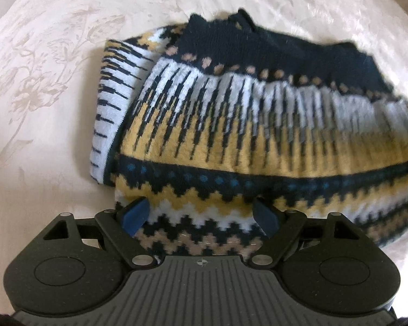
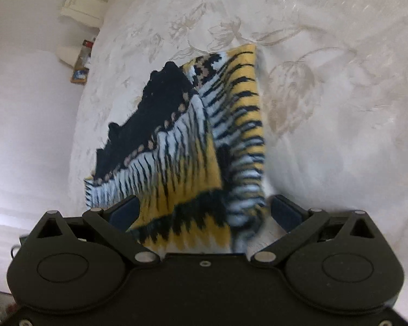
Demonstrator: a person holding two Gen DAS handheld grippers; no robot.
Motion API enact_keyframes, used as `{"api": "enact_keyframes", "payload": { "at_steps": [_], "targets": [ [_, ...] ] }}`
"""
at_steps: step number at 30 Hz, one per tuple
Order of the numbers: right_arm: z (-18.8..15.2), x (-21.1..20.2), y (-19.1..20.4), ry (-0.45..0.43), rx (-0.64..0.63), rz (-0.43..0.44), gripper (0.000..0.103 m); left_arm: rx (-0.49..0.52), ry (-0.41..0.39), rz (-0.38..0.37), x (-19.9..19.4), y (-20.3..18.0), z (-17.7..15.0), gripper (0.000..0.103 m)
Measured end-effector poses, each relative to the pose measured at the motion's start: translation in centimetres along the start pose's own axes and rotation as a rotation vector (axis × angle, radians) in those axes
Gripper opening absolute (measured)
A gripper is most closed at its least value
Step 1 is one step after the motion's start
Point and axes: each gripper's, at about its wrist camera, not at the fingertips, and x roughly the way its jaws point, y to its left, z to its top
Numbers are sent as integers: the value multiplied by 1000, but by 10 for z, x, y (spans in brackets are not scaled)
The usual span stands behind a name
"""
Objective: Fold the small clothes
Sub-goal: 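Grasp the sweater's side edge with the right gripper and lift it, then fold the held side over the sweater body and open the right gripper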
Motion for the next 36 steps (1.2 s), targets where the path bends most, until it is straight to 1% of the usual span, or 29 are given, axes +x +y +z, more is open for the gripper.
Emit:
{"api": "enact_keyframes", "payload": {
  "at_steps": [3,6,8,11,16,20,26,30,32,34,36],
  "targets": [
    [3,8,-1,2,25,18,103,-36,-6,-29,-15,-7,6,82],
    [4,11,-2,0,40,27,103,-26,-29,-27,-23,-23,21,82],
    [3,11,-2,-1,40,24,103,-12,-31,-25,-22,-36,34,82],
    [3,14,2,13,13,12,103,9,-29,-24,-15,-53,54,82],
    [3,16,4,15,-5,8,103,35,-24,1,5,-80,75,82],
    [2,15,4,13,-9,10,103,42,-6,11,20,-91,84,83],
    [2,15,3,14,-8,14,103,63,46,39,50,-98,93,84],
    [3,15,1,15,-4,22,103,71,62,44,61,-100,95,93],
    [3,16,1,16,-2,27,103,73,70,42,69,-106,100,96],
    [5,17,0,20,0,34,103,79,79,44,75,-110,103,102],
    [7,18,-2,27,3,43,103,85,85,53,80,-112,103,103]
  ]
}}
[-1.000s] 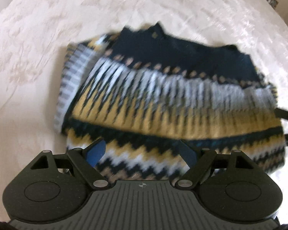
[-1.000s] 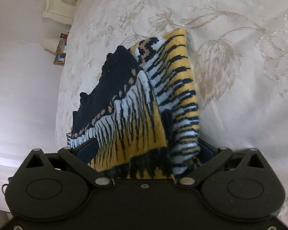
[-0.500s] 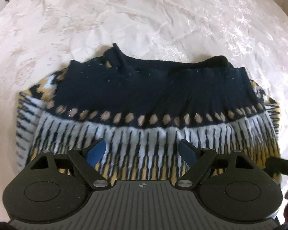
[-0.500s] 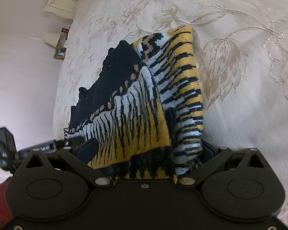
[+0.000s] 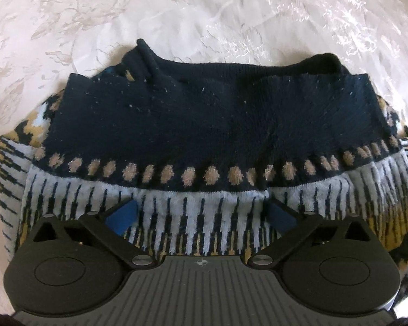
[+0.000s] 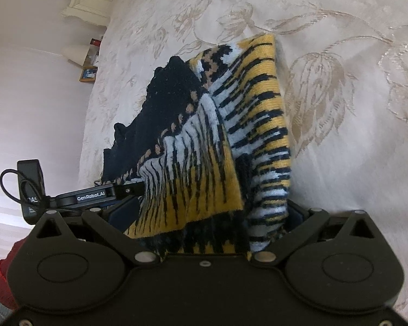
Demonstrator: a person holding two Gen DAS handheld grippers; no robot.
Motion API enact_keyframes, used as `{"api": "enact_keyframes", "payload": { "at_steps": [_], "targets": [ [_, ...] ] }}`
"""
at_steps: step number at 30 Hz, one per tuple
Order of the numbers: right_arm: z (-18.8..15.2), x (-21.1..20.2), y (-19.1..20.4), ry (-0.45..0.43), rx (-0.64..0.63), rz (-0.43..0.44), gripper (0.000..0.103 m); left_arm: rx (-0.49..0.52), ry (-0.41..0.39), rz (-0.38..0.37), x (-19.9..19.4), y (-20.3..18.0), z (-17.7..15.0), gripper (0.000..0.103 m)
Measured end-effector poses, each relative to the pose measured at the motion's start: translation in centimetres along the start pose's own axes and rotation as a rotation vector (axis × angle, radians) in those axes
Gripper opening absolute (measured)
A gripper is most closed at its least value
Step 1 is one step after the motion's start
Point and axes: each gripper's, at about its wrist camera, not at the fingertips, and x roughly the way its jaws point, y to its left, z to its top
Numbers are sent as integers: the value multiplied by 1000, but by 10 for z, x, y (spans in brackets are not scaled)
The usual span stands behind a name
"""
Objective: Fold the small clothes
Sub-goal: 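Fold the held side over the sweater body and open the right gripper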
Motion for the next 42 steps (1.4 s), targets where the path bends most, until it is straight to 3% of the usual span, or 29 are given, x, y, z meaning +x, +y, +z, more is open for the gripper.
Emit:
{"api": "enact_keyframes", "payload": {
  "at_steps": [15,17,26,31,33,35,38,42],
  "targets": [
    [9,0,-9,19,15,55,103,-12,-78,-32,0,2,-12,101],
    [8,0,-8,19,12,53,103,-9,-78,-38,-9,7,-20,93],
    [10,1,-6,19,23,44,103,-12,-59,-20,-20,25,-81,94],
    [12,4,4,21,28,-8,103,-31,-55,-54,-13,34,-83,93],
    [11,5,15,10,6,-60,98,-53,-65,-78,-19,46,-83,92],
    [8,5,25,-3,-33,-114,69,-65,-77,-82,-31,63,-82,91],
    [4,3,36,-34,-61,-182,41,-58,-99,-68,-43,83,-92,91],
    [-3,-4,63,-84,-124,-265,38,-62,-112,-30,-63,114,-114,91]
  ]
}}
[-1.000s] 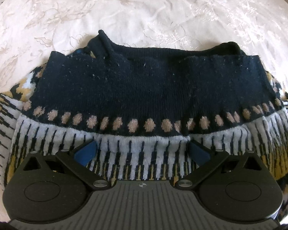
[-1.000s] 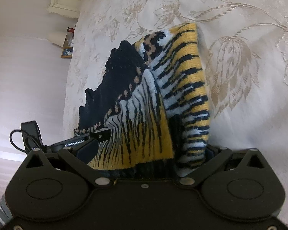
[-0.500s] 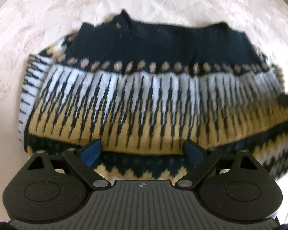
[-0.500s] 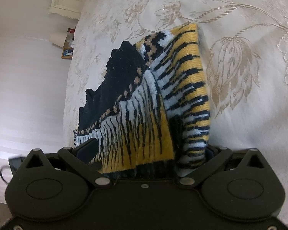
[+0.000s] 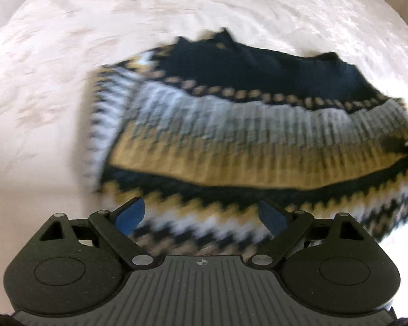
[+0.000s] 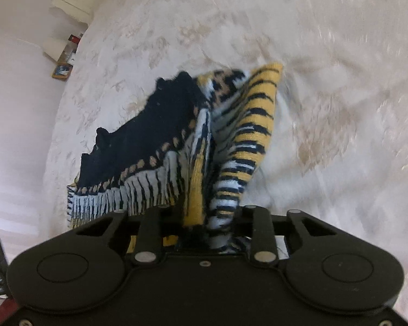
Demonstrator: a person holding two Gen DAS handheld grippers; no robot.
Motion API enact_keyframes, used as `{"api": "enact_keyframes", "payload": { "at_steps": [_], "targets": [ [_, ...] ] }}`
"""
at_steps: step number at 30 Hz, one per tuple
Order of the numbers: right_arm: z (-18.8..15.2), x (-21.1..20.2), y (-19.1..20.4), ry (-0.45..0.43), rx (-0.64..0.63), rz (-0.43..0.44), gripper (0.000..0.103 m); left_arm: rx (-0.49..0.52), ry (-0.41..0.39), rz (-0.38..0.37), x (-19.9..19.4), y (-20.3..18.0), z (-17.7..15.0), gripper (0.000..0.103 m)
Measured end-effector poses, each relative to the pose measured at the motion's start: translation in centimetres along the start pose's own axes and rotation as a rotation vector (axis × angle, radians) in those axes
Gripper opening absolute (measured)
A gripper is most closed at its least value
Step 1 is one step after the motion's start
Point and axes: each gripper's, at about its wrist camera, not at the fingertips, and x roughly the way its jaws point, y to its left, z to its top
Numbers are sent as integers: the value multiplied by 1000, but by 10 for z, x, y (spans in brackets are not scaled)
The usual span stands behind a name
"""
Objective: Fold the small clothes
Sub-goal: 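Fold the held side over the sweater body and open the right gripper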
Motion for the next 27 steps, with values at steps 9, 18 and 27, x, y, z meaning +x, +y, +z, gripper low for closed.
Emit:
{"api": "enact_keyframes", "payload": {
  "at_steps": [9,18,27],
  "targets": [
    [-8,-8,112,-35,-250,-129,36,-118,-5,16,-28,80,-27,91],
    [-32,25,212,-3,-405,-150,35,-182,9,-12,-31,132,-39,91],
    [-68,96,275,91,-537,-246,34,-198,24,-32,-27,162,-43,91]
  ]
}}
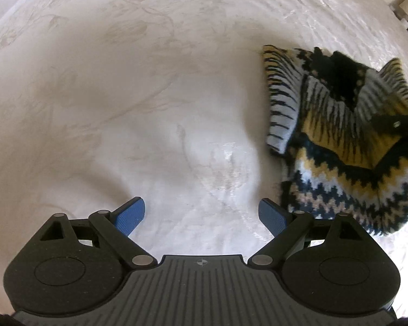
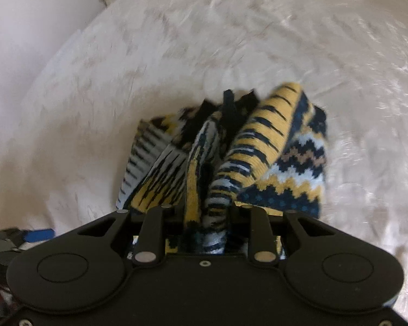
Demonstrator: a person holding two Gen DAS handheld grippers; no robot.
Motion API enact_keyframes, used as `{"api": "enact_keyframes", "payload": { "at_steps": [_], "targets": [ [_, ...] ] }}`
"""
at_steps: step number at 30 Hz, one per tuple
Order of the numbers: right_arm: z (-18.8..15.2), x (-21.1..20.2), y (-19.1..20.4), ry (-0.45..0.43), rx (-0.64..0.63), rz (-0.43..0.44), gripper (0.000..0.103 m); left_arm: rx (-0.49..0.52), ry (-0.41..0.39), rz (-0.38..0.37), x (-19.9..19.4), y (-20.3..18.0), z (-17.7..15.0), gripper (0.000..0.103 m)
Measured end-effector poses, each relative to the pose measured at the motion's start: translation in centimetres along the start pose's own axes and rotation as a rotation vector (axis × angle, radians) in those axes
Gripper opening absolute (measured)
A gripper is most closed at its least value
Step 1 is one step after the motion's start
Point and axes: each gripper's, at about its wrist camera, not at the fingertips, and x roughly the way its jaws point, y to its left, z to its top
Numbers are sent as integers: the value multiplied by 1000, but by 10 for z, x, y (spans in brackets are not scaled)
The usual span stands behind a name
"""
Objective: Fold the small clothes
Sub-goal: 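Fold the held side over the sweater body and open the right gripper, then grasp the end of the folded sweater strip with both grippers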
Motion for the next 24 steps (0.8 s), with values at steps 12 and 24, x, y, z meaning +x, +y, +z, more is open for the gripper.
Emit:
{"api": "enact_keyframes", "payload": {
  "at_steps": [12,24],
  "targets": [
    [-2,31,48,34,-88,-67,42,-10,24,-18,4,24,8,91],
    [-14,-13,36,-169,-12,154,60,5,20,-52,4,19,28,91]
  ]
}}
